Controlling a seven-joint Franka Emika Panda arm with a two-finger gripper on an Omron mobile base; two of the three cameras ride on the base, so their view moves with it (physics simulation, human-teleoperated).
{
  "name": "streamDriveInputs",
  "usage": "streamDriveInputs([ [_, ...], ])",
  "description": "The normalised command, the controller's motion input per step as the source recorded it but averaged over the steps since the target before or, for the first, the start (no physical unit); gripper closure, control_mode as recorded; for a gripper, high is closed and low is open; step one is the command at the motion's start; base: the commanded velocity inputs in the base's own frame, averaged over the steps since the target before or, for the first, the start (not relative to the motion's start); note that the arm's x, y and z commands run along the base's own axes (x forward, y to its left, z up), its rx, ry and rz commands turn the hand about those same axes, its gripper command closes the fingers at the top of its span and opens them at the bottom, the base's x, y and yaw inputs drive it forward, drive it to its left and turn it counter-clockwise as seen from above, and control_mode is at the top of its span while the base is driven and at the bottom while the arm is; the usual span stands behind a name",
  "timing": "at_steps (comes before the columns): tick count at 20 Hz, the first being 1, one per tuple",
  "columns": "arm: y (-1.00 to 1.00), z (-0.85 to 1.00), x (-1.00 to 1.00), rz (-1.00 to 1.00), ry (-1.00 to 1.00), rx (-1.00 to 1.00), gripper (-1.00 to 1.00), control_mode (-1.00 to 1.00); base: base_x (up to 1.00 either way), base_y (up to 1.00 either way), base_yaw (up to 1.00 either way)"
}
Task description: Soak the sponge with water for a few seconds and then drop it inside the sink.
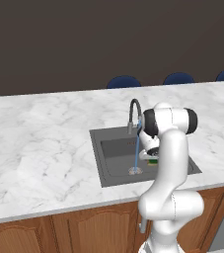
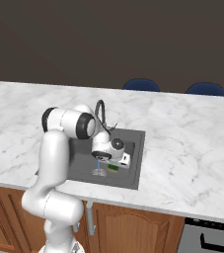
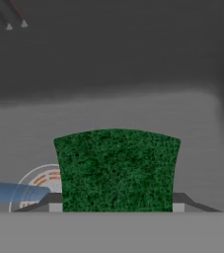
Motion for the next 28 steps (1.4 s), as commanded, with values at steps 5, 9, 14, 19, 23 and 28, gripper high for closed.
streamDriveInputs([
  [5,-0.05,-0.22,0.0,0.0,-0.01,-0.02,1.0,-1.0,0.0,0.0,0.0],
  [9,0.0,-0.07,0.0,0.0,-0.01,-0.01,1.0,-1.0,0.0,0.0,0.0],
  [14,0.0,0.0,0.0,0.0,0.0,0.0,1.0,-1.0,0.0,0.0,0.0],
  [19,0.0,0.0,0.0,0.0,0.0,0.0,-1.0,-1.0,0.0,0.0,0.0],
  [23,0.0,0.0,0.0,0.0,0.0,0.0,-1.0,-1.0,0.0,0.0,0.0],
  [28,0.0,0.0,0.0,0.0,0.0,0.0,-1.0,-1.0,0.0,0.0,0.0],
])
